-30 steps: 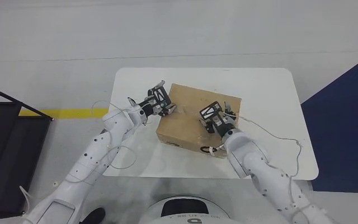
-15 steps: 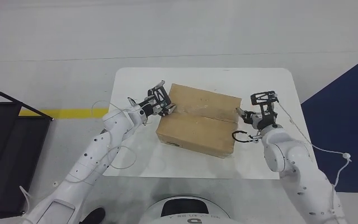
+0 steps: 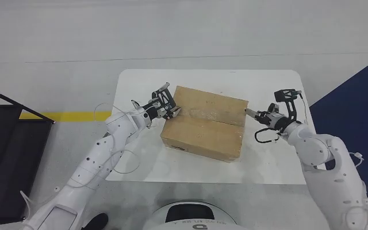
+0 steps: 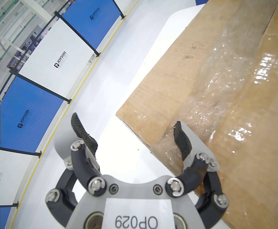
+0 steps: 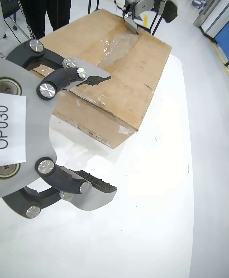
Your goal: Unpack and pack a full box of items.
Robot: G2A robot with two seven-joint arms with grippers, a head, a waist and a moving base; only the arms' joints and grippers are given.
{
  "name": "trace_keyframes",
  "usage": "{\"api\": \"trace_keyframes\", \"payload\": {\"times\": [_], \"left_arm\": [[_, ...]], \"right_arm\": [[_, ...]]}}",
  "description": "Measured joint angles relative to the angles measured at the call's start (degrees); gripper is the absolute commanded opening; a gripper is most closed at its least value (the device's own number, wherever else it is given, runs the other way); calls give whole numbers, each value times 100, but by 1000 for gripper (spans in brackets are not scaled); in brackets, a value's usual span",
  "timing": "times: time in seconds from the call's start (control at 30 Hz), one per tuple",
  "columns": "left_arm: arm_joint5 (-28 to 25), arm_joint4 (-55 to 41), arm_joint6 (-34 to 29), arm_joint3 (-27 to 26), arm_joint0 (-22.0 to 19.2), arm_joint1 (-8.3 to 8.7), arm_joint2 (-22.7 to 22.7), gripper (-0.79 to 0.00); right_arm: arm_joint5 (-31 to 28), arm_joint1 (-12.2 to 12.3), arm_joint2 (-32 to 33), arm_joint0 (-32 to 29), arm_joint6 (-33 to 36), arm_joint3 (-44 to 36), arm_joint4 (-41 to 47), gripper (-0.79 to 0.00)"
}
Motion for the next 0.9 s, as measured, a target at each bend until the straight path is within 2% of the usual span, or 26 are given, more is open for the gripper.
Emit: {"api": "trace_keyframes", "payload": {"times": [0.1,0.2,0.27,0.63,0.83,0.9], "left_arm": [[0,0,0,0,0,0,0,0],[0,0,0,0,0,0,0,0],[0,0,0,0,0,0,0,0],[0,0,0,0,0,0,0,0],[0,0,0,0,0,0,0,0],[0,0,0,0,0,0,0,0]], "right_arm": [[-73,-22,302,101,-146,384,938,0],[-330,-31,454,314,126,841,2008,0],[-457,-31,461,353,255,934,2394,0],[-451,-25,432,363,393,1065,2446,0],[-333,112,531,984,2786,2249,3664,-9],[-301,150,537,1176,3407,2555,3876,-203]]}}
